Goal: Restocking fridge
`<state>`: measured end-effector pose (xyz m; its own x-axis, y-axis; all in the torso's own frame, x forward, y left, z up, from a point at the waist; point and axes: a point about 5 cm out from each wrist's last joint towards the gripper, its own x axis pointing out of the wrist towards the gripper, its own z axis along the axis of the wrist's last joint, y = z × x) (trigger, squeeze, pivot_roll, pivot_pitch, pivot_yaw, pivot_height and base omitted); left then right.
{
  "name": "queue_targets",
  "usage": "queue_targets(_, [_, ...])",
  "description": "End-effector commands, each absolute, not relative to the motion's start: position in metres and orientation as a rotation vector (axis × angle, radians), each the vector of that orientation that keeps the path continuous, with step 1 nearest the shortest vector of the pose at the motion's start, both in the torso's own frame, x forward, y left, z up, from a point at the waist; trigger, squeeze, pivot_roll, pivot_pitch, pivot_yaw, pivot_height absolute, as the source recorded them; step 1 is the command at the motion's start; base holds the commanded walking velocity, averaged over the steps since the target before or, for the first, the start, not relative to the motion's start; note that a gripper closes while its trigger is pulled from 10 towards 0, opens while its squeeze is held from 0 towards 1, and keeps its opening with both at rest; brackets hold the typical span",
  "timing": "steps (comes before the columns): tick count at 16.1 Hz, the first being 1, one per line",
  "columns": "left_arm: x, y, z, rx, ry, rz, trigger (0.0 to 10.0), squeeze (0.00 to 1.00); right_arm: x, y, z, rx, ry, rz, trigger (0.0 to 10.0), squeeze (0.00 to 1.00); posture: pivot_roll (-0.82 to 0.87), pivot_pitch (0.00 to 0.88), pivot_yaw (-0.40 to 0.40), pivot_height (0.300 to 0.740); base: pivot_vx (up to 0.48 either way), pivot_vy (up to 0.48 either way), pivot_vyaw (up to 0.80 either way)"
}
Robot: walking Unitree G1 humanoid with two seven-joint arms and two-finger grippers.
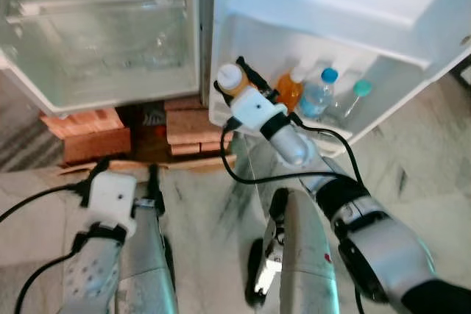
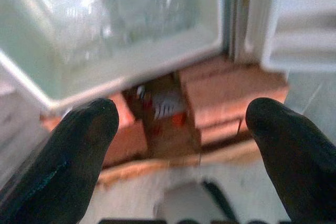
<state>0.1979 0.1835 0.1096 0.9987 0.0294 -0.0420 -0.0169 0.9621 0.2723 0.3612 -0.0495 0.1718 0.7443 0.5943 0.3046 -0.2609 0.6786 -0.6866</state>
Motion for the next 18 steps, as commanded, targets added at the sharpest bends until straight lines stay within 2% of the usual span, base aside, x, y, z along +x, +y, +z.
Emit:
queue_targets(1, [0.189,0.184,0.107,0.284,0.078,0.036,10.0,0.0,0.359,-0.046,0.171,-0.661,-0.568,0.517,10.0,0.0,0.26,0.387,-0.126,0.498,0.0,0.0,0.0])
queue_targets(2, [0.184,0.185,0.107,0.286,0.085,0.039,10.0,0.0,0.358,-0.042,0.169,-0.68,-0.579,0.521,10.0,0.0,0.26,0.397,-0.129,0.498,0.0,0.0,0.0])
queue_targets(4, [0.178,0.183,0.113,0.31,0.079,0.036,10.0,0.0,0.347,-0.029,0.158,-0.857,-0.692,0.593,10.0,0.0,0.28,0.422,-0.128,0.498,0.0,0.0,0.0])
queue_targets(7, [0.169,0.188,0.115,0.325,0.093,0.056,10.0,0.0,0.345,-0.021,0.162,-0.843,-0.726,0.596,10.0,0.0,0.29,0.441,-0.135,0.498,0.0,0.0,0.0])
queue_targets(15, [0.156,0.192,0.118,0.343,0.117,0.092,10.0,0.0,0.386,-0.058,0.222,-0.845,-0.709,0.27,10.0,0.0,0.32,0.474,-0.163,0.498,0.0,0.0,0.0])
queue_targets(17, [0.154,0.194,0.116,0.343,0.134,0.101,10.0,0.0,0.394,-0.073,0.24,-0.799,-0.7,0.184,10.0,0.0,0.32,0.478,-0.167,0.498,0.0,0.0,0.0])
queue_targets(18, [0.153,0.192,0.115,0.342,0.138,0.098,10.0,0.0,0.394,-0.076,0.234,-0.766,-0.659,0.179,10.0,0.0,0.31,0.479,-0.169,0.498,0.0,0.0,0.0])
